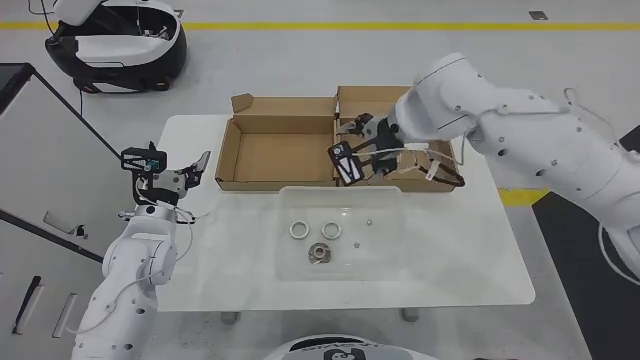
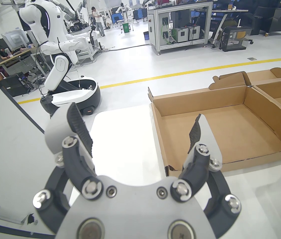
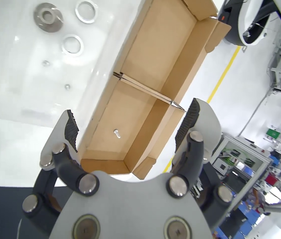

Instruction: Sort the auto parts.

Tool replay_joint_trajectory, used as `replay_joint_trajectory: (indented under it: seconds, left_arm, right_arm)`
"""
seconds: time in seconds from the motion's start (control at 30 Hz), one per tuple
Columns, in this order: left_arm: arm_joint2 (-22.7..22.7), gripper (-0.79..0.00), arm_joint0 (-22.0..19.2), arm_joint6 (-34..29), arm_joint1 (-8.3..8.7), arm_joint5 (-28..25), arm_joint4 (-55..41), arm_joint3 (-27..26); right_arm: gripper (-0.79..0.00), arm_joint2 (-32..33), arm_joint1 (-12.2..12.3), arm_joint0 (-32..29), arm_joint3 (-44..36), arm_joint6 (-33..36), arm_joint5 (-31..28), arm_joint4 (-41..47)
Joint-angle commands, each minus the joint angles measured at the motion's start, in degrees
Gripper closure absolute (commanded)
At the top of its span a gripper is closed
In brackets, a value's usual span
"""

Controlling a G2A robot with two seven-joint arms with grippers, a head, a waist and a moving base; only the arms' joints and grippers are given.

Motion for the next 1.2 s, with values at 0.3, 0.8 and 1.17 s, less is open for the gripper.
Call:
replay_joint_trajectory:
  seconds: [0.3,0.8,1.17]
  left_arm:
    - [0.0,-0.785,0.0,0.0,0.0,0.0,0.0,0.0]
    - [0.0,-0.785,0.0,0.0,0.0,0.0,0.0,0.0]
    - [0.0,-0.785,0.0,0.0,0.0,0.0,0.0,0.0]
  right_arm:
    - [-0.785,-3.3,0.5,2.0,-11.5,20.9,22.9,26.8]
    - [-0.785,-3.3,-1.6,0.4,-11.5,27.7,29.7,28.8]
    - [-0.785,-3.3,-1.3,-1.5,-9.2,31.7,33.8,34.5]
